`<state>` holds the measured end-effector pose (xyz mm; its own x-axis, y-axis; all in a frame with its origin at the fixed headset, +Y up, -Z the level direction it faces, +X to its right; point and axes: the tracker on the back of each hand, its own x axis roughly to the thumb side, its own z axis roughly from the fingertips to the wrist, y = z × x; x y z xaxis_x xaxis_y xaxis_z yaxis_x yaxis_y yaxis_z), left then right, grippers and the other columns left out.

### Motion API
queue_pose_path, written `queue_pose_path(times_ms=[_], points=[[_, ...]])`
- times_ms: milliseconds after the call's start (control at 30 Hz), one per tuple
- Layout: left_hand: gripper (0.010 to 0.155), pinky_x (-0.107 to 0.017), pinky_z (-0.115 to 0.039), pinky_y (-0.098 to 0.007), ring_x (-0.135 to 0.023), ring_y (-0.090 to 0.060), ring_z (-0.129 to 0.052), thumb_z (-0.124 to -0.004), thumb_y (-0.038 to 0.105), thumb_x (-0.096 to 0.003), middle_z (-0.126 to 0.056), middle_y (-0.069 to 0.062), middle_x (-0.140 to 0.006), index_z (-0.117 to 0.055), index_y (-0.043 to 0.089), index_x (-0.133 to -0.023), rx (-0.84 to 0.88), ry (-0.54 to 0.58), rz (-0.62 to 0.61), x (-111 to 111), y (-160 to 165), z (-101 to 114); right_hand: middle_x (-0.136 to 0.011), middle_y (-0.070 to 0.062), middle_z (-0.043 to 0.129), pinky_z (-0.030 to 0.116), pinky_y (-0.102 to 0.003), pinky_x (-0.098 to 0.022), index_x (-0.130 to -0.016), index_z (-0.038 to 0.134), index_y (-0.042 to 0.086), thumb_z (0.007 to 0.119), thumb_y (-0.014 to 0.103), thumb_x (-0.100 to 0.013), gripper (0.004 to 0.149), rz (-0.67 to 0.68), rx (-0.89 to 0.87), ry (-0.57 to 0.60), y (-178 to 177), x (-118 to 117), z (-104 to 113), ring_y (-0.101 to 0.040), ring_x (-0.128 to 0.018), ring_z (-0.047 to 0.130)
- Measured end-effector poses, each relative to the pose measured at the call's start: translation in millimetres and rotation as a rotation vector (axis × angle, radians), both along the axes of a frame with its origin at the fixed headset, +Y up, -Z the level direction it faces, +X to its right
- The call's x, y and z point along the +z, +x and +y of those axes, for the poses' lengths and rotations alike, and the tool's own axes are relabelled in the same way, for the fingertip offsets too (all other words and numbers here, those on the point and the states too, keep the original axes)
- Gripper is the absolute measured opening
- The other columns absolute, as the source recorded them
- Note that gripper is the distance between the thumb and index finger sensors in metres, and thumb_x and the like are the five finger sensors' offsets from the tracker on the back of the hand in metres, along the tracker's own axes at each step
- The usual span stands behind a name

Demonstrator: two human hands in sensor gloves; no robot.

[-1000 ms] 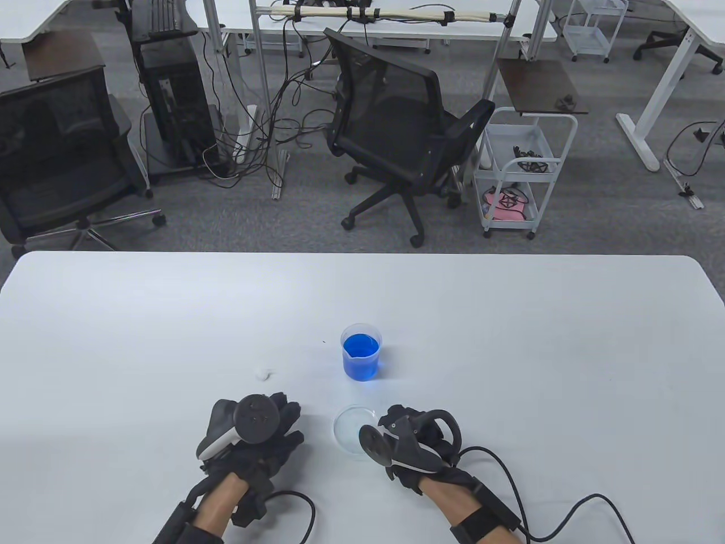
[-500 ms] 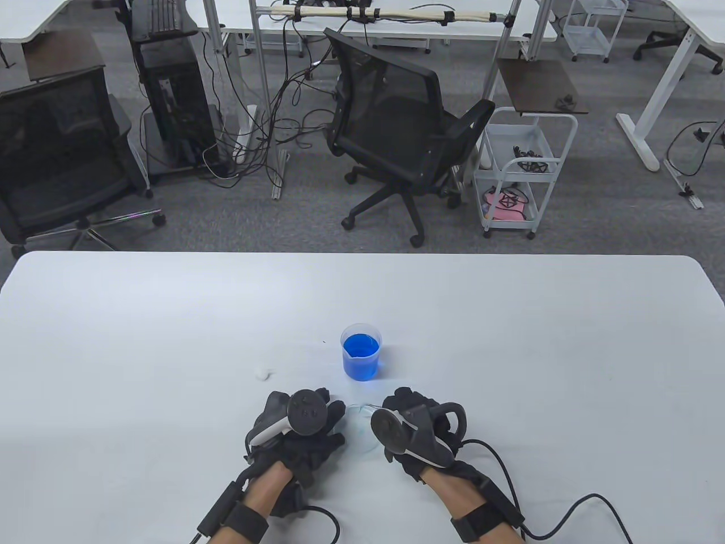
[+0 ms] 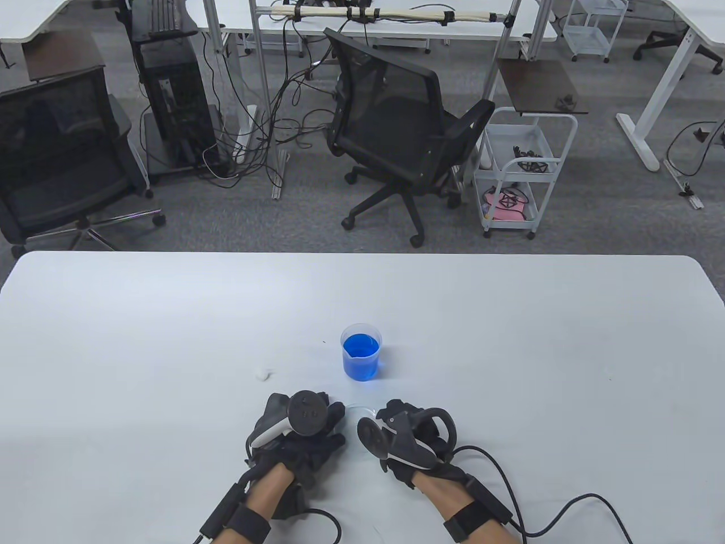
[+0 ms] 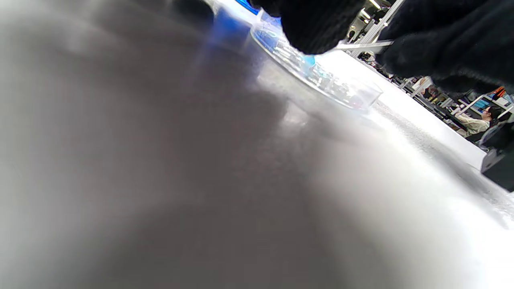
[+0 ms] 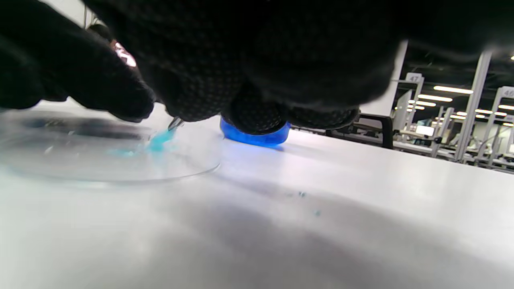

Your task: Dip tweezers-held cotton tuft into dye solution and dot onto culture dish

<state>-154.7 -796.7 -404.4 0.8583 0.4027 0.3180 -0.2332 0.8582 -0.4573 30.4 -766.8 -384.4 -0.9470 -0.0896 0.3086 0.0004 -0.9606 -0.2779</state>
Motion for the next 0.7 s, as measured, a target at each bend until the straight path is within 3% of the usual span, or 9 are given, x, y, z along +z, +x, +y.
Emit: queue_pose_path(times_ms=[200,500,700], points=[[0.065,-0.065,-0.019,-0.077,-0.105,-0.056,-0.018,-0.069,0.036,-0.0622,-0.025,-0.026,-0.123,-0.037,0.017,-0.115,-0.010,0.001,-0.002,0,1,0,-0.052,-0.024,0.104,0.090,-0.030,-0.004,-0.048,0.108,0.001,0.094,0.029,-0.024,0.040,-0.037,-0.109,0.082,21,9,29,-0.015,-0.017,0.099],[0.065,-0.065,-0.019,-0.077,-0.104,-0.056,-0.017,-0.068,0.037,-0.0622,-0.025,-0.026,-0.123,-0.037,0.017,-0.116,-0.023,0.000,0.002,0,1,0,-0.052,-0.024,0.104,0.090,-0.030,-0.005,-0.048,0.108,0.001,0.094,0.030,-0.024,0.039,-0.006,0.025,-0.013,9,4,-10,-0.015,-0.017,0.099],[0.065,-0.065,-0.019,-0.077,-0.104,-0.056,-0.018,-0.068,0.037,-0.0623,-0.025,-0.026,-0.123,-0.036,0.017,-0.116,-0.026,-0.003,0.003,0,1,0,-0.052,-0.023,0.104,0.090,-0.030,-0.004,-0.048,0.108,0.001,0.094,0.030,-0.024,0.040,-0.007,0.000,0.001,11,4,-5,-0.015,-0.017,0.099]])
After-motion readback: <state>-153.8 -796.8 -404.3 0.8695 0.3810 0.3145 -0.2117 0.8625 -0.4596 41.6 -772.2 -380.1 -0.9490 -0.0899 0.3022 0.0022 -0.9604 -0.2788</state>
